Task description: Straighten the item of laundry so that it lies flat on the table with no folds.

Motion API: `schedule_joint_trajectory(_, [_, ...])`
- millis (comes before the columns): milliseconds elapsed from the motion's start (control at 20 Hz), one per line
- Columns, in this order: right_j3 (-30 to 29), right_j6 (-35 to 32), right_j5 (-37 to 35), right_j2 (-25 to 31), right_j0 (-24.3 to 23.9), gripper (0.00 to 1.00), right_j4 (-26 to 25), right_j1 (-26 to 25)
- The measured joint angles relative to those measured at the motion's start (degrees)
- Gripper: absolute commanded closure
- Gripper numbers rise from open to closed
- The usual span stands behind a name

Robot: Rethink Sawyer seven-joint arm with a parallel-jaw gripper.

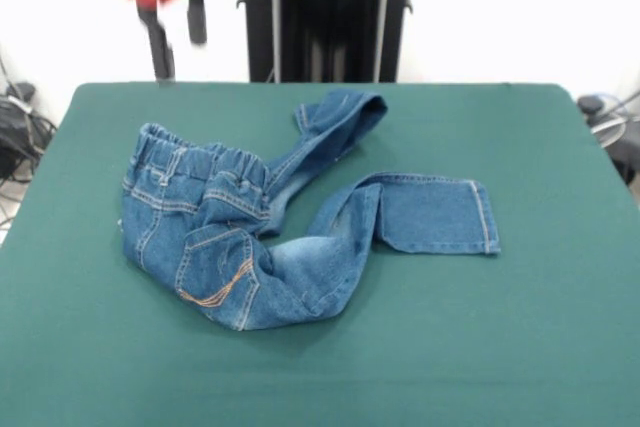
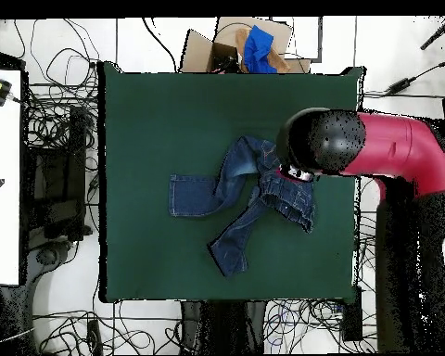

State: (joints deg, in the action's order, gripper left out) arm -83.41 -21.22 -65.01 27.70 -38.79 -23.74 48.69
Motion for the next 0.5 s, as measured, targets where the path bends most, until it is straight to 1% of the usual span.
schedule_joint_trajectory(50, [-0.6, -0.1, 0.0, -0.5, 0.3, 0.0, 0.4, 1.3])
schedule_joint_trajectory(100, [-1.9, -0.4, 0.0, -1.5, 0.9, 0.0, 1.4, 3.8])
schedule_joint_trajectory(250, [-5.5, -0.7, 0.0, -4.1, 1.9, 0.0, 3.9, 9.2])
schedule_joint_trajectory(400, [-10.6, -0.7, 1.3, -7.1, 2.3, 0.0, 6.9, 13.8])
schedule_joint_trajectory(500, [-13.1, -0.7, 2.8, -8.2, 2.1, 0.0, 8.3, 15.1])
